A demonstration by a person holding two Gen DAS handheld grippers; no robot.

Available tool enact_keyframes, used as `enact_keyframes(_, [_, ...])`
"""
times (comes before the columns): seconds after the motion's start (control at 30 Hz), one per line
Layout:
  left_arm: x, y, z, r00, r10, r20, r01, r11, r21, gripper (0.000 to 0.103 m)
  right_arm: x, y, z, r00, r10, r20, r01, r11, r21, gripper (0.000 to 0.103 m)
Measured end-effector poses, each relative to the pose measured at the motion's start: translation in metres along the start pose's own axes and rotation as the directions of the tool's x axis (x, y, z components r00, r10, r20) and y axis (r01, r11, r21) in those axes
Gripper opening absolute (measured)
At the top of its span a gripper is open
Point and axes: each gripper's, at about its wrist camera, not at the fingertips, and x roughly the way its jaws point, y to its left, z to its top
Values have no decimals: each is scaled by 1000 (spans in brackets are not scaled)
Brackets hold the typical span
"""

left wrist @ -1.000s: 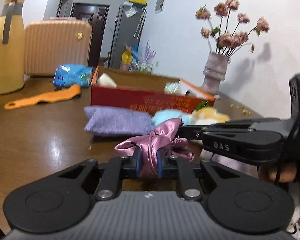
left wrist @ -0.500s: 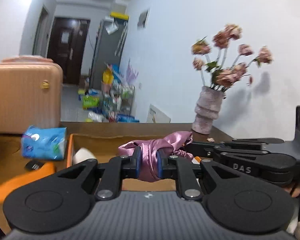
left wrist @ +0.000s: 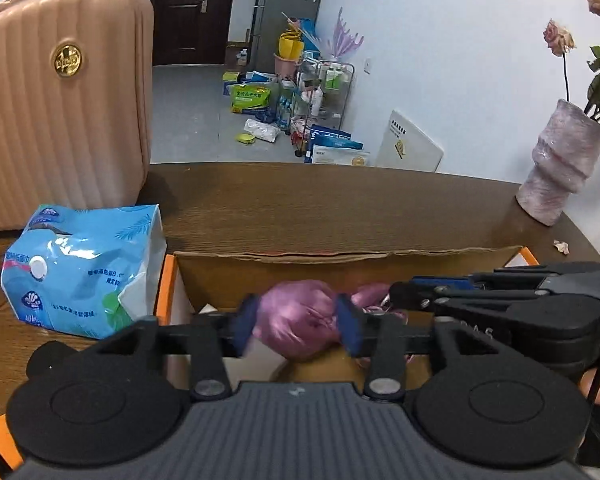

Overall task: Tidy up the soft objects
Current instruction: 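Carry the scrunchie into the cardboard box and open the left tool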

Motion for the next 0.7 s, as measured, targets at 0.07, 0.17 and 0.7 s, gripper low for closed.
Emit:
enact_keyframes(0.07, [0,1,1,1000,-4,3,4,1000,11,49,3,2,-4,1000,25,-1,-25,1000,2,31])
enact_keyframes(0.17, [-7,1,4,1000,12,17,-12,1000,6,49,-2,1,-8,1000,10,2,-10,1000,-6,35])
enact_keyframes(0.7, [-196,-41,-7,979,12,202,-30,996,87,78,-200,-25,-37,977,-109,184,118,992,-41,51])
